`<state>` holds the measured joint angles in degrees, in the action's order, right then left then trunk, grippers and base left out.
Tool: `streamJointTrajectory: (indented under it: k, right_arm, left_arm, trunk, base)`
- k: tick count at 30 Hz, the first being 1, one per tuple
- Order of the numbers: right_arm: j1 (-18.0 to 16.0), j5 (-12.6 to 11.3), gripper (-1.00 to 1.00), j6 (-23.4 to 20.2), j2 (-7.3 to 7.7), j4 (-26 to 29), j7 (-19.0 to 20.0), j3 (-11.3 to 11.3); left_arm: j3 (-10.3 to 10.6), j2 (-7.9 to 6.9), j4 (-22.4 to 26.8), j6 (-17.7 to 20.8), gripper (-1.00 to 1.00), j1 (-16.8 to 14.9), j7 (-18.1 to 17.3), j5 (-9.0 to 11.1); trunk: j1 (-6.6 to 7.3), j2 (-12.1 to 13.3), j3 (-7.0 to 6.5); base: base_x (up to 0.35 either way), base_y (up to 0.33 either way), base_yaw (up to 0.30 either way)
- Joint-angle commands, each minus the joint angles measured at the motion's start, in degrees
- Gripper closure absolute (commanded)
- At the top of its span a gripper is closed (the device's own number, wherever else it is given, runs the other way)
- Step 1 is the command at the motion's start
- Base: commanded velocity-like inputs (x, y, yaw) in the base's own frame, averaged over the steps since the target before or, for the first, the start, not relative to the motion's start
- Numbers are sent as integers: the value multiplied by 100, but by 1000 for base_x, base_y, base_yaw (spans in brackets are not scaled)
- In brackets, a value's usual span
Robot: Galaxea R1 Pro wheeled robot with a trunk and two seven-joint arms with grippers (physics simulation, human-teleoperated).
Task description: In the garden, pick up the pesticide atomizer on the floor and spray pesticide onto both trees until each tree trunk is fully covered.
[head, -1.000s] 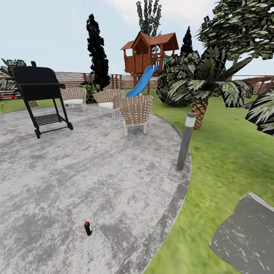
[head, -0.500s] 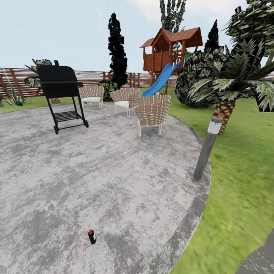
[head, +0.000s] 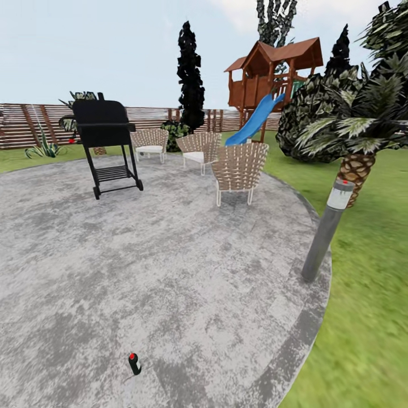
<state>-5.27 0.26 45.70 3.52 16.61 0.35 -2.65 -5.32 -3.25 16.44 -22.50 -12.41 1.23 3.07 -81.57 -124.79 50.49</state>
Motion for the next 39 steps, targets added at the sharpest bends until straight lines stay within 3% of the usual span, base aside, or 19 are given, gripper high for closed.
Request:
streamJointTrajectory:
  k: [1, 12, 29, 39]
  right_arm:
    - [0, 1, -100, 0, 0, 0, 0, 1]
    - [0, 2, -100, 0, 0, -4, 0, 1]
    - [2, 1, -100, 0, 0, 0, 0, 1]
    - [0, 12, -100, 0, 8, 0, 9, 10]
  left_arm:
    - [1, 0, 0, 0, -100, -1, 0, 0]
    - [-3, 9, 0, 0, -100, -3, 0, 0]
    - [-5, 1, 0, 9, -100, -7, 1, 0]
    - [-5, 0, 0, 5, -100, -7, 5, 0]
  trunk:
    - [0, 0, 0]
    - [0, 0, 0]
    - [0, 0, 0]
    - [0, 0, 0]
  base:
    - [12, -4, 270]
    - [21, -6, 277]
    - [207, -166, 278]
    - [130, -261, 50]
